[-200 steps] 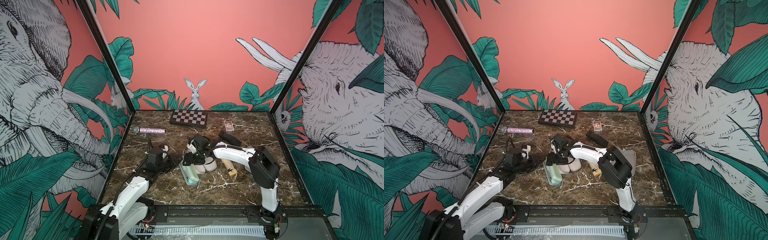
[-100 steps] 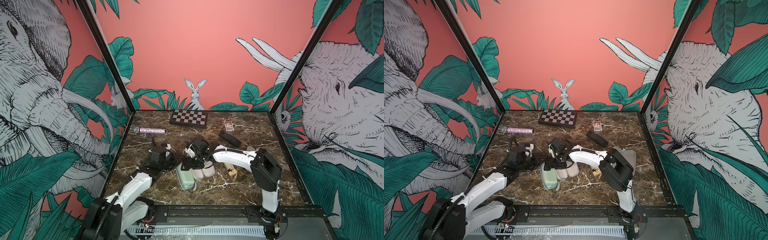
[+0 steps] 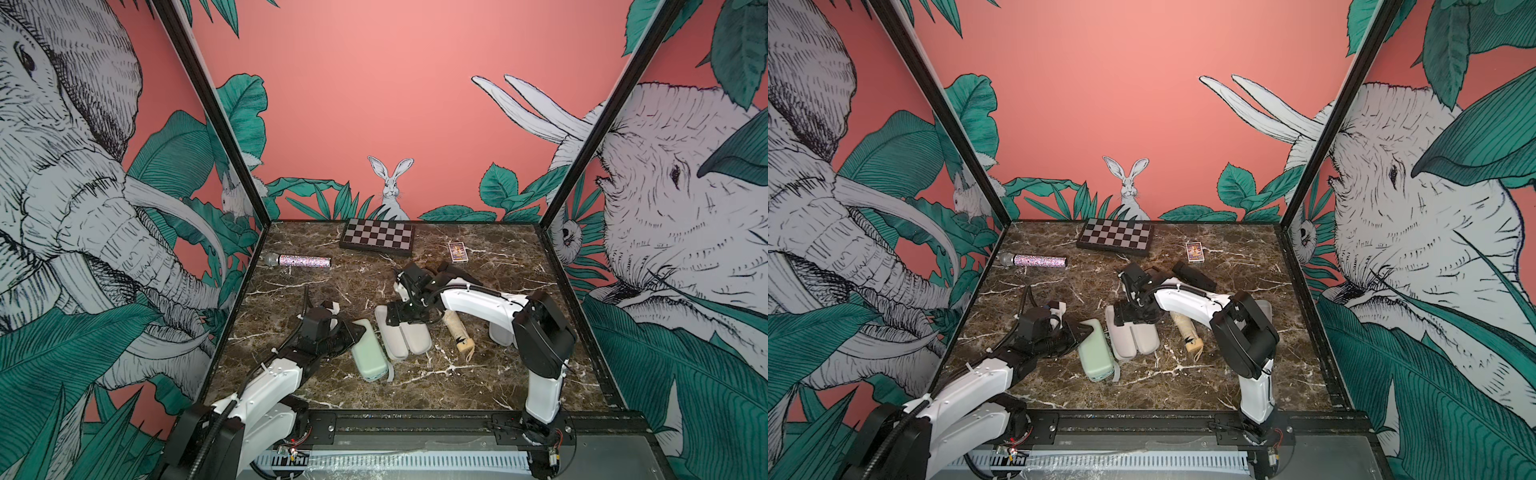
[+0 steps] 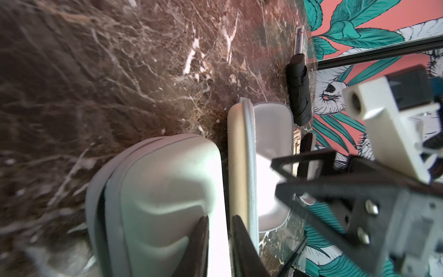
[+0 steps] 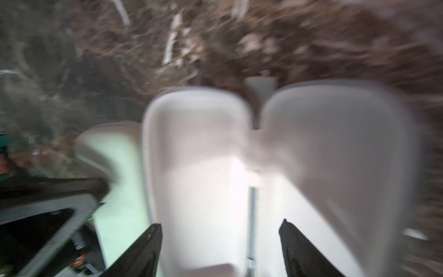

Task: Put umbrellas into zippered umbrella sleeves
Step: Close the umbrella sleeve at the center of the board, then move the umbrella sleeve at the center of the board.

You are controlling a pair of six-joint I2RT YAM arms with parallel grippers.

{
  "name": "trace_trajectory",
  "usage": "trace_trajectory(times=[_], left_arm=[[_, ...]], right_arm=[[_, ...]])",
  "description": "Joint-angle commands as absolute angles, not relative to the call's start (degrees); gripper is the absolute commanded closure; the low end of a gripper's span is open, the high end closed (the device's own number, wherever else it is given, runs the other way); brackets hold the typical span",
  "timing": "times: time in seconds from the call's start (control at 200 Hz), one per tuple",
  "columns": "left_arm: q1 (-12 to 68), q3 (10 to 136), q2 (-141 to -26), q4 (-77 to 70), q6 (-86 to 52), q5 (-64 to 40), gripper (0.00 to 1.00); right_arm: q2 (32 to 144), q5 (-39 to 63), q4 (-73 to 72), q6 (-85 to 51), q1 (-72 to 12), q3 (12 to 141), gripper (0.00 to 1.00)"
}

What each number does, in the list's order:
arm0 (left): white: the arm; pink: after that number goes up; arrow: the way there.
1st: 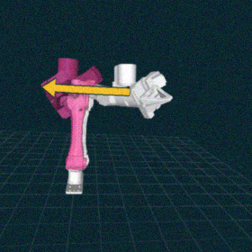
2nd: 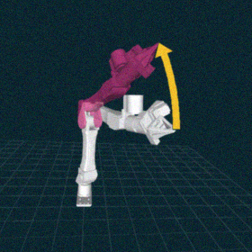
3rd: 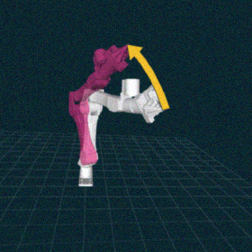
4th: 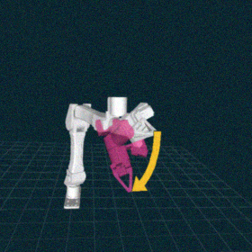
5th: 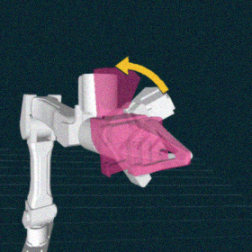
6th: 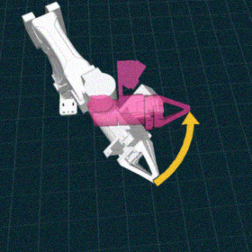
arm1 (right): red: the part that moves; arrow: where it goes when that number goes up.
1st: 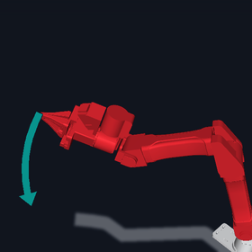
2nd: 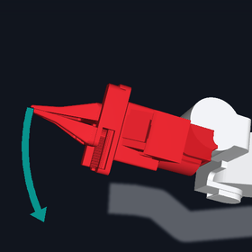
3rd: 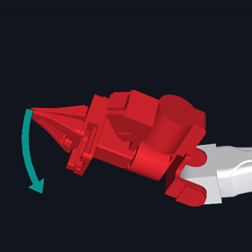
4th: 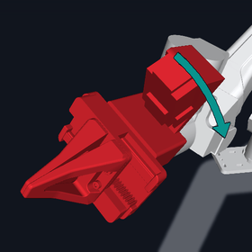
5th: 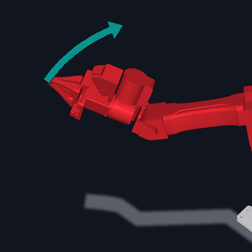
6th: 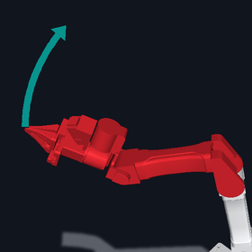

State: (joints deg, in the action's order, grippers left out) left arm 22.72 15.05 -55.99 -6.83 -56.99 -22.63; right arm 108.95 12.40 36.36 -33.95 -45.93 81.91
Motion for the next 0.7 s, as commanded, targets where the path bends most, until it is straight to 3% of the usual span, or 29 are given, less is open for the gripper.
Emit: trace_trajectory(times=[0.0, 0.17, 0.265, 0.35, 0.48, 0.54, 0.695], left_arm=[[22.9, 13.7, -56.7, -1.6, -55.9, -20.3, 0.79], [22.9, 14.5, -60.1, -3.0, -55.9, -21.9, 0.79], [22.8, 15.3, -58.6, -0.9, -55.1, -20.9, 0.79], [22.6, 15.9, -57.3, 1.3, -54.1, -19.9, 0.79], [22.3, 16.3, -57.4, 1.6, -53.8, -20.1, 0.79], [22.3, 16.3, -57.9, 1.3, -53.9, -20.4, 0.79], [22.1, 16.4, -57.2, 2.6, -53.5, -20.8, 0.79]], right_arm=[[107.8, -4.1, 50.4, -24.2, -47.0, 87.7, 0.23], [106.5, -14.0, 58.6, -21.8, -56.0, 97.4, 0.22], [108.5, -14.6, 62.4, -23.0, -59.7, 100.1, 0.22], [106.3, -7.0, 54.1, -25.5, -61.8, 95.3, 0.32], [108.0, 10.7, 41.8, -33.8, -62.4, 90.4, 0.54], [109.7, 11.8, 39.4, -35.7, -62.4, 89.3, 0.6], [111.1, 5.3, 42.4, -35.1, -61.7, 90.9, 0.6]])
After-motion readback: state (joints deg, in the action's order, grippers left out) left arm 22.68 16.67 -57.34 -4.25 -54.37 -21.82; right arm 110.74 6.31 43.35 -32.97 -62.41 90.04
